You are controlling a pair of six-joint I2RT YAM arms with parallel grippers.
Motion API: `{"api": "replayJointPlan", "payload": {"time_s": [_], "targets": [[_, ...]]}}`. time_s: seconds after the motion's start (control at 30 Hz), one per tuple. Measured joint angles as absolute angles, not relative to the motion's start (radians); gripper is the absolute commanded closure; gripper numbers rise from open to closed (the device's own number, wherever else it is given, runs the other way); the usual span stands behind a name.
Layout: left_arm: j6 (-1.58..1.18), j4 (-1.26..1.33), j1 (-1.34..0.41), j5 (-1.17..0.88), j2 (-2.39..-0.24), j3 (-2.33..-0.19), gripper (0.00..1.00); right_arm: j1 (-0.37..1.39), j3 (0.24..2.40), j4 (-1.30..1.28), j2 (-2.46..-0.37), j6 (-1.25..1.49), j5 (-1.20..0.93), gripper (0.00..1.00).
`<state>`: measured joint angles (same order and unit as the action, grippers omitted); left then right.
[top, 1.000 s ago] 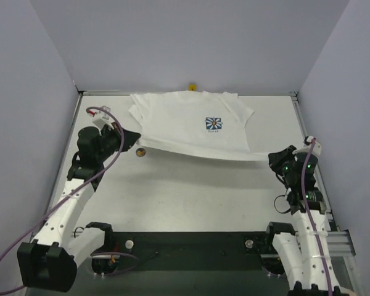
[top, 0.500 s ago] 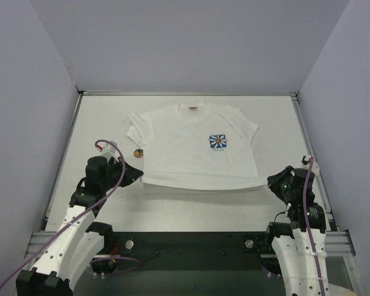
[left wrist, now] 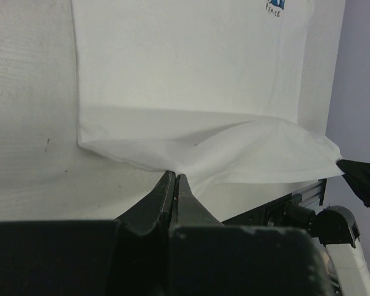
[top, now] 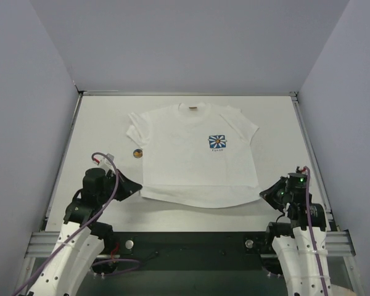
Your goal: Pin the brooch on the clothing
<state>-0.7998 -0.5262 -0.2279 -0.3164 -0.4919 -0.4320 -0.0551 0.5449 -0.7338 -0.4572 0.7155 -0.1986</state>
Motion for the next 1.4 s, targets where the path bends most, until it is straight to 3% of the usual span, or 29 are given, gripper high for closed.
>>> {"api": "replayJointPlan", "payload": {"time_s": [0.23, 0.33, 0.43, 0.47, 0.53, 0.57, 0.67, 0.73, 0.77, 0.87, 1.1, 1.27, 1.4], "targets": [[-0.801, -0.696, -0.237, -0.316, -0.458, -0.5, 1.0, -0.049, 0.619, -0.874, -0.418, 0.714, -0.2, 1.0], [-0.793, -0.746, -0.237, -0.319, -0.443, -0.513, 1.0, -0.048, 0.64, -0.926, -0.403, 0.714, -0.203, 0.94], [-0.772, -0.808, -0.237, -0.32, -0.435, -0.513, 1.0, -0.046, 0.64, -0.97, -0.401, 0.714, -0.227, 0.76], [-0.762, -0.829, -0.237, -0.323, -0.435, -0.513, 1.0, -0.045, 0.64, -0.984, -0.401, 0.711, -0.239, 0.58], [-0.741, -0.862, -0.237, -0.336, -0.435, -0.514, 0.97, -0.045, 0.64, -1.006, -0.401, 0.715, -0.259, 0.42], [-0.723, -0.889, -0.237, -0.347, -0.435, -0.519, 0.97, -0.045, 0.641, -1.028, -0.401, 0.699, -0.281, 0.26], [-0.683, -0.945, -0.237, -0.376, -0.437, -0.553, 0.96, -0.045, 0.674, -1.04, -0.379, 0.694, -0.308, 0.11], [-0.656, -0.98, -0.238, -0.383, -0.437, -0.594, 0.95, -0.045, 0.742, -1.074, -0.342, 0.681, -0.311, 0.09], [-0.642, -0.996, -0.239, -0.384, -0.437, -0.621, 0.18, -0.045, 0.783, -1.083, -0.327, 0.675, -0.311, 0.09], [-0.606, -1.007, -0.246, -0.377, -0.439, -0.702, 0.1, -0.045, 0.864, -1.07, -0.331, 0.665, -0.311, 0.09], [-0.593, -0.988, -0.248, -0.322, -0.462, -0.777, 0.04, -0.045, 0.783, -0.949, -0.458, 0.677, -0.325, 0.08], [-0.586, -0.941, -0.248, -0.218, -0.529, -0.817, 0.04, -0.038, 0.763, -0.836, -0.566, 0.678, -0.304, 0.08], [-0.587, -0.806, -0.248, -0.138, -0.701, -0.841, 0.06, -0.031, 0.728, -0.681, -0.646, 0.675, -0.238, 0.08]]}}
